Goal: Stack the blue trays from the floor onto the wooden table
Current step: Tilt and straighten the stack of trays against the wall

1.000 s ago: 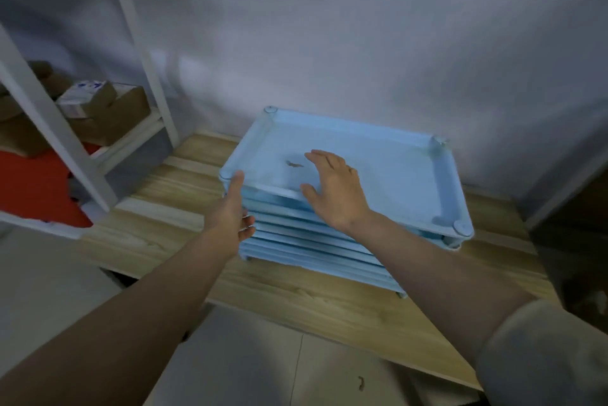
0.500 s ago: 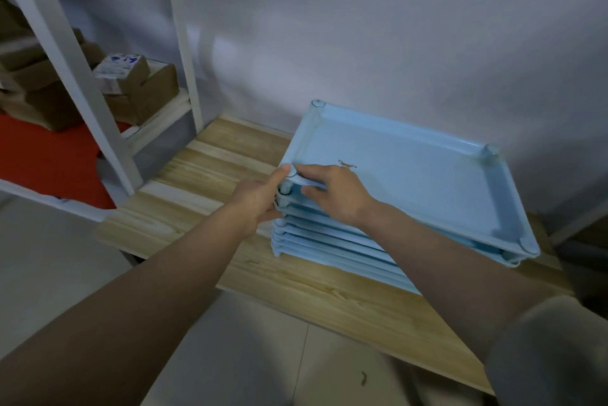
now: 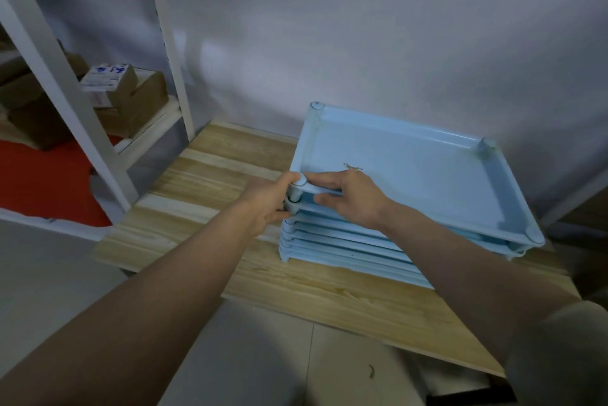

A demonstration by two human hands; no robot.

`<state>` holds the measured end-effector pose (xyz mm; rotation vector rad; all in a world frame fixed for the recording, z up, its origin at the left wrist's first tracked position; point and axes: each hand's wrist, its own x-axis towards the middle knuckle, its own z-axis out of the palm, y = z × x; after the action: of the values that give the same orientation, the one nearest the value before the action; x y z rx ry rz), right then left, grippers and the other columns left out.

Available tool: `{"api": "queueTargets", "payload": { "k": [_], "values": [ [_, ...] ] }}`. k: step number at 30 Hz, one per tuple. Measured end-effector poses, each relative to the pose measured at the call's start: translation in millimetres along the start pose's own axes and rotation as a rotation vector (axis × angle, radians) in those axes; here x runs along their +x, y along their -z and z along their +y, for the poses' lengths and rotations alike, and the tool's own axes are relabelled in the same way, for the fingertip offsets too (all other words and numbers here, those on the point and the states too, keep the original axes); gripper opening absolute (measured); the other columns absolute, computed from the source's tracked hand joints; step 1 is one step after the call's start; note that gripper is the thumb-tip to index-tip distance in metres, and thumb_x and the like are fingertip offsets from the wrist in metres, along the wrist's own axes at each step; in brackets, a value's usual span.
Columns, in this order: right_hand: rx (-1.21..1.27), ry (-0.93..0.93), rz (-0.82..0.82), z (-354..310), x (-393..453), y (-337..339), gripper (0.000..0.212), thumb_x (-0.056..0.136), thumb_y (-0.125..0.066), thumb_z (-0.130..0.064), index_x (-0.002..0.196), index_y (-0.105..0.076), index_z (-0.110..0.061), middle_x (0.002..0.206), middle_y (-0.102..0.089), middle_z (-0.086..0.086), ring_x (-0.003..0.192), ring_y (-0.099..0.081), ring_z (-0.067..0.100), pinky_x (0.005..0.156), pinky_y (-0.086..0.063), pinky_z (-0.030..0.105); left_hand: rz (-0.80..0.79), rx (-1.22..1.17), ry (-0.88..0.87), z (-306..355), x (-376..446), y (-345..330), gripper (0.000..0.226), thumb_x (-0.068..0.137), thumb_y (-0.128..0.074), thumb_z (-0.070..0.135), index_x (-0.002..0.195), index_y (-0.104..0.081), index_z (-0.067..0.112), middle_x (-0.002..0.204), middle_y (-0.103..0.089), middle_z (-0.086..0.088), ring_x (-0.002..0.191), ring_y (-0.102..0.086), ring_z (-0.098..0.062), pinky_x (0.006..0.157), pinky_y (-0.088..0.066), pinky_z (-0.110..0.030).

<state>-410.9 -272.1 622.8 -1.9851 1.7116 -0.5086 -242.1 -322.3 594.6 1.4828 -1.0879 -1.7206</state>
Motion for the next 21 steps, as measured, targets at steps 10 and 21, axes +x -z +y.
{"api": "queueTargets", "payload": {
  "k": [10,21],
  "values": [
    [0.07,-0.025,-0.032,1,-3,-5,0.041,0.092,-0.064,-0.019,0.132,-0.058,-0.026,0.132,-0.06,-0.008,0.124,-0.053,0.004,0.11,-0.038,0.022,0.034,0.021,-0.004,0,-1,-3,0.031,0.083,-0.065,0.026,0.1,-0.067,0.001,0.102,-0.07,-0.015,0.09,-0.07,-0.025,0.078,-0.061,-0.038],
    [0.058,-0.015,-0.024,1,2,-6,0.034,0.093,-0.059,-0.036,0.126,-0.062,-0.03,0.128,-0.063,-0.012,0.121,-0.056,0.005,0.107,-0.042,0.03,-0.03,0.239,0.078,6,-6,5,0.04,0.081,-0.061,0.045,0.108,-0.066,0.017,0.105,-0.068,-0.001,0.097,-0.065,-0.023,0.089,-0.052,-0.04]
  ]
}}
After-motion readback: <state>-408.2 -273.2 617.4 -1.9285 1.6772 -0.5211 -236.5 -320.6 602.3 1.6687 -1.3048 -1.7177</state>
